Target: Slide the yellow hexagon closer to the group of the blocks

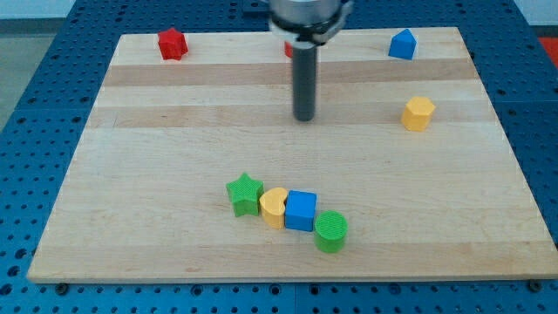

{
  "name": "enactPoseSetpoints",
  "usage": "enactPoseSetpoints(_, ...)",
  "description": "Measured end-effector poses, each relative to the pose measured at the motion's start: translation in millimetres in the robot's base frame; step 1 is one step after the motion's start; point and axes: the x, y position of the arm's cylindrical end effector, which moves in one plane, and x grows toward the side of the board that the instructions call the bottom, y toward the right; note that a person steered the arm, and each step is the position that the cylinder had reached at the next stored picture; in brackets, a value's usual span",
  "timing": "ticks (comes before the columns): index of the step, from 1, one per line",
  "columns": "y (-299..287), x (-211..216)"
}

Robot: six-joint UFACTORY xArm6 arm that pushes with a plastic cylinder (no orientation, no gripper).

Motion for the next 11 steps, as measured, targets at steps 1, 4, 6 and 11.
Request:
enactPoseSetpoints(1,50.3,-17.7)
enactPoseSetpoints(4,165.2,-21.5)
enactPoseSetpoints(6,163.1,15.9)
enactPoseSetpoints(11,89.3,76.7)
